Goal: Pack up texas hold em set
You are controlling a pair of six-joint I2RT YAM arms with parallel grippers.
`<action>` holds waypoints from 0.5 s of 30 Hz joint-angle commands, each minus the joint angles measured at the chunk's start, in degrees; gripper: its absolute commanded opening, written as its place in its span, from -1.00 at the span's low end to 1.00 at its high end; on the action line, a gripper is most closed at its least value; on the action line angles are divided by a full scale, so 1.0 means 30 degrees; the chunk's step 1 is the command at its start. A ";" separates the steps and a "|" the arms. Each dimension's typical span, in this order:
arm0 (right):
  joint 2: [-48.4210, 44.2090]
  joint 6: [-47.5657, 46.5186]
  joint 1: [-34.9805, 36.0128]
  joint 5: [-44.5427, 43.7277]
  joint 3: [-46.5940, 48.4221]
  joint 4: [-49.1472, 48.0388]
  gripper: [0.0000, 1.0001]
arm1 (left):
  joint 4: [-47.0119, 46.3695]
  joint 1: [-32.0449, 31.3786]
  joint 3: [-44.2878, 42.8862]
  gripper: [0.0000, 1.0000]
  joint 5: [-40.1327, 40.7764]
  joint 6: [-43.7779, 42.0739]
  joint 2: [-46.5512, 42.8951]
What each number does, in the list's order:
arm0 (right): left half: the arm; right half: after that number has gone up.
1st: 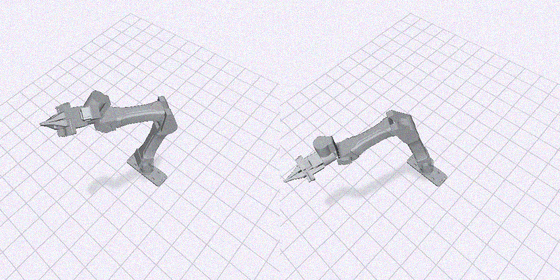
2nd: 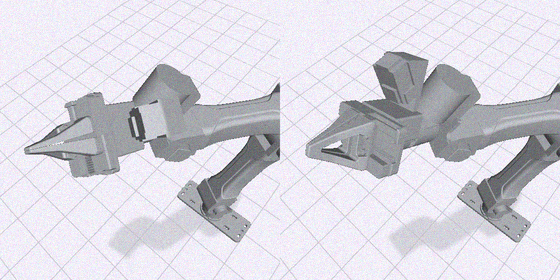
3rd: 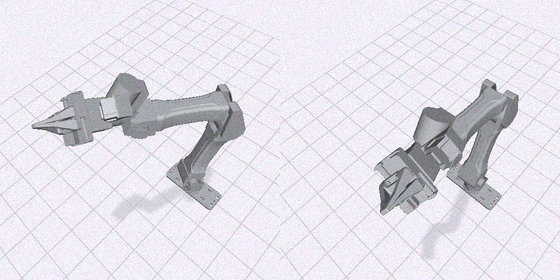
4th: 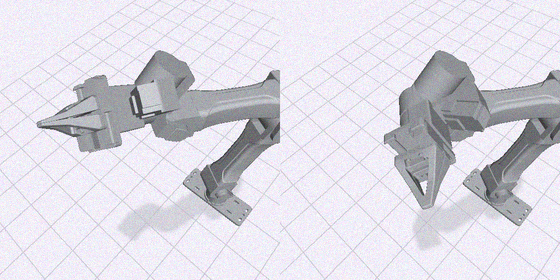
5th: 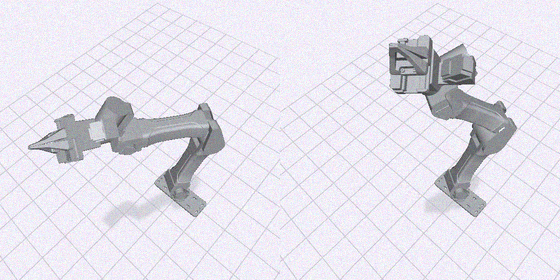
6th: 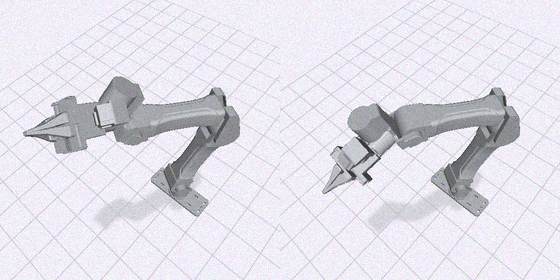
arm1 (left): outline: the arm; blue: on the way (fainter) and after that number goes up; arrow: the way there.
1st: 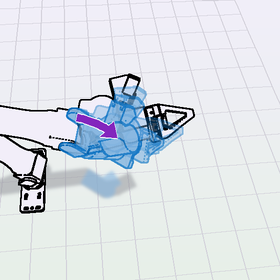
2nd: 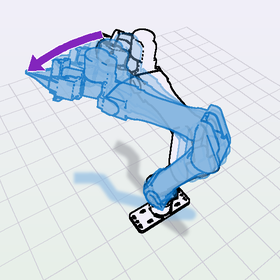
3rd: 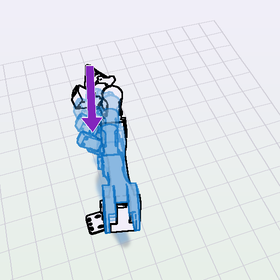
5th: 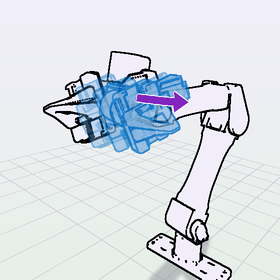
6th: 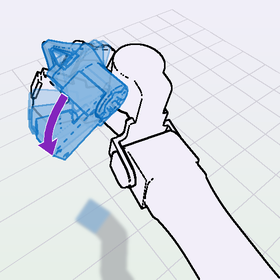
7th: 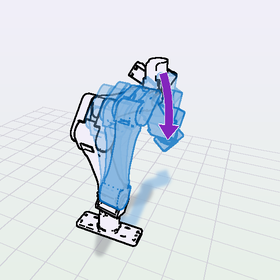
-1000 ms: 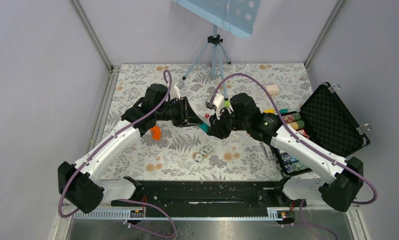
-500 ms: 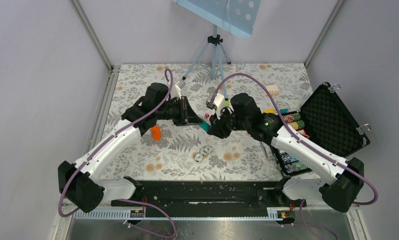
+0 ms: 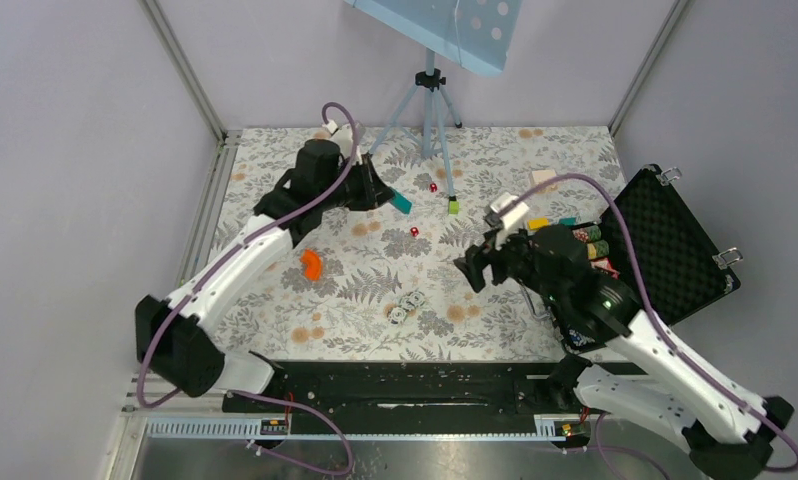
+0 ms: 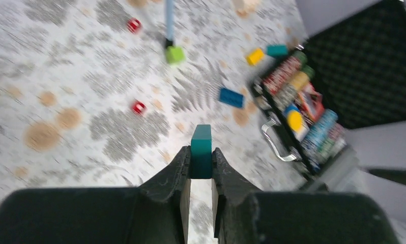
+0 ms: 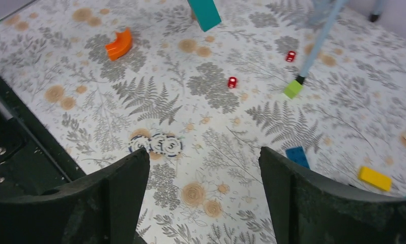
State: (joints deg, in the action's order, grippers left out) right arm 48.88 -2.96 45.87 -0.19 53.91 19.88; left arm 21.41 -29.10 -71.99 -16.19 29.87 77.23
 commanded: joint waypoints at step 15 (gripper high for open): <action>-0.6252 0.4202 0.0121 -0.5592 -0.3613 0.1639 0.90 | -0.8052 0.1033 -0.7947 -1.00 0.5485 -0.2057 1.3121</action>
State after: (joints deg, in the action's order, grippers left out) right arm 29.58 6.33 45.87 -14.57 42.81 24.45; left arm 3.97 -28.25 -88.18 -0.80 18.13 112.75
